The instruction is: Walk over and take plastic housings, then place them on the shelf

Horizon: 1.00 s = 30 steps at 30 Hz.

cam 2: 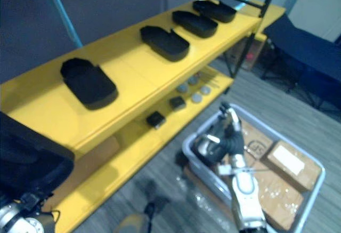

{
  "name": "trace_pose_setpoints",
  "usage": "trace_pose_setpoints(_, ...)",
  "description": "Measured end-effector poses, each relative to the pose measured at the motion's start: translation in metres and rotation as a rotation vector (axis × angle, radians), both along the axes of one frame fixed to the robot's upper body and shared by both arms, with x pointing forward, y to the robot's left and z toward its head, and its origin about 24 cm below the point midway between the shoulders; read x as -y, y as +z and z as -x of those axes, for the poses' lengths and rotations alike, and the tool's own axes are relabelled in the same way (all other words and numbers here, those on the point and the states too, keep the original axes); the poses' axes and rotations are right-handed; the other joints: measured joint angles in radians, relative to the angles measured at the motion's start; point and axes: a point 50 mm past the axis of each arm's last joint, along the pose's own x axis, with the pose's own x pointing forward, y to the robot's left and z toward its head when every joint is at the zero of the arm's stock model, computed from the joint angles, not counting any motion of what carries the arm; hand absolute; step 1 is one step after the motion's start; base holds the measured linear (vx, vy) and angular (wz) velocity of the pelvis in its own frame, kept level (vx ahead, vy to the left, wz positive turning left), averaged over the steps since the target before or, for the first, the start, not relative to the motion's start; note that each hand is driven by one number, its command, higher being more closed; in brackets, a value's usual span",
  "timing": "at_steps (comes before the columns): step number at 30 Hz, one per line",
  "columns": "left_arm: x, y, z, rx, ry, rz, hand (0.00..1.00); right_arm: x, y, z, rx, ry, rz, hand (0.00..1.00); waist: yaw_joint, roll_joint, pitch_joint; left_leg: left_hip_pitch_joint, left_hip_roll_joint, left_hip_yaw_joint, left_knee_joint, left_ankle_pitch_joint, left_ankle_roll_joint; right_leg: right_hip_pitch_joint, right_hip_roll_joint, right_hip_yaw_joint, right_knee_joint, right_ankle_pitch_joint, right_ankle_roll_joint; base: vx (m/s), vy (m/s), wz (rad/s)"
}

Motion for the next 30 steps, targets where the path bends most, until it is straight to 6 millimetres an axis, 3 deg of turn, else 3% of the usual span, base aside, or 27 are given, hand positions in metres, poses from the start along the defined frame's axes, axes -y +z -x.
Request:
trace_pose_setpoints(4, 0.002, -0.002, -0.003, 0.026, -0.045, 0.041, 1.0, -0.002, 0.011, 0.002, 0.072, 0.024, 0.012, 0.0, 0.002, -0.014, 0.021, -0.016, 0.007, 0.085, 0.006, -0.007, 0.006, 0.0, -0.032, 0.011, 0.044, -0.067, -0.008, -0.03, 0.036, 0.39)
trace_pose_setpoints(8, 0.012, 0.0, -0.019, 0.057, -0.144, 0.025, 1.0, -0.002, 0.013, 0.003, 0.094, 0.018, 0.06, 0.0, -0.026, 0.003, 0.039, -0.041, -0.023, 0.038, 0.022, 0.004, 0.013, -0.033, -0.032, 0.164, 0.135, -0.101, -0.033, -0.03, 0.077, 0.64)
trace_pose_setpoints(9, 0.018, 0.005, -0.032, 0.075, -0.224, -0.002, 1.0, -0.002, 0.011, 0.006, 0.081, 0.008, 0.08, 0.0, -0.048, 0.007, 0.042, -0.038, -0.041, 0.001, 0.001, 0.029, 0.015, -0.042, -0.031, 0.224, 0.182, -0.102, -0.033, -0.01, 0.072, 0.91)
trace_pose_setpoints(11, 0.025, 0.014, -0.047, 0.111, -0.309, -0.04, 1.0, 0.003, 0.014, 0.005, 0.095, -0.005, 0.11, 0.0, -0.053, 0.01, 0.044, -0.055, -0.042, -0.009, 0.002, 0.061, 0.011, -0.055, -0.026, 0.226, 0.204, -0.105, -0.034, -0.01, 0.016, 0.73)
trace_pose_setpoints(16, 0.029, 0.033, -0.065, 0.172, -0.312, -0.137, 1.0, 0.002, 0.062, -0.019, 0.35, 0.019, 0.289, 0.0, -0.049, 0.053, 0.143, -0.109, -0.008, 0.016, 0.06, 0.072, 0.011, -0.098, 0.003, 0.279, 0.195, -0.115, -0.034, -0.11, -0.007, -0.12)
trace_pose_setpoints(19, 0.026, 0.043, -0.071, 0.187, -0.297, -0.19, 1.0, -0.005, 0.078, -0.023, 0.455, -0.011, 0.352, 0.0, -0.05, 0.051, 0.183, -0.138, -0.004, 0.035, 0.075, 0.071, 0.007, -0.129, 0.004, 0.31, 0.2, -0.189, -0.019, -0.17, -0.029, -0.23)
trace_pose_setpoints(22, 0.027, 0.046, -0.073, 0.209, -0.288, -0.197, 1.0, -0.005, 0.08, -0.024, 0.473, -0.041, 0.41, 0.0, -0.055, 0.063, 0.222, -0.162, 0.009, 0.032, 0.092, 0.077, -0.007, -0.179, 0.008, 0.32, 0.261, -0.218, 0.015, -0.17, -0.039, -0.06)
trace_pose_setpoints(24, 0.026, 0.045, -0.073, 0.213, -0.274, -0.193, 1.0, -0.005, 0.081, -0.024, 0.482, -0.065, 0.407, 0.0, -0.056, 0.063, 0.226, -0.183, 0.011, 0.034, 0.116, 0.076, -0.007, -0.219, 0.004, 0.332, 0.32, -0.242, 0.017, -0.14, -0.026, -0.05)
trace_pose_setpoints(27, 0.025, 0.046, -0.075, 0.225, -0.267, -0.19, 1.0, -0.005, 0.084, -0.023, 0.514, -0.097, 0.4, 0.0, -0.057, 0.063, 0.243, -0.249, -0.001, 0.035, 0.226, 0.031, -0.002, -0.284, -0.018, 0.343, 0.446, -0.299, 0.021, -0.06, 0.001, 0.02)
trace_pose_setpoints(30, 0.024, 0.039, -0.074, 0.195, -0.258, -0.175, 1.0, -0.015, 0.078, -0.022, 0.508, -0.09, 0.399, 0.0, -0.057, 0.067, 0.261, -0.294, -0.012, 0.045, 0.375, -0.052, -0.001, -0.307, -0.042, 0.361, 0.566, -0.372, 0.037, 0.0, 0.006, -0.01)
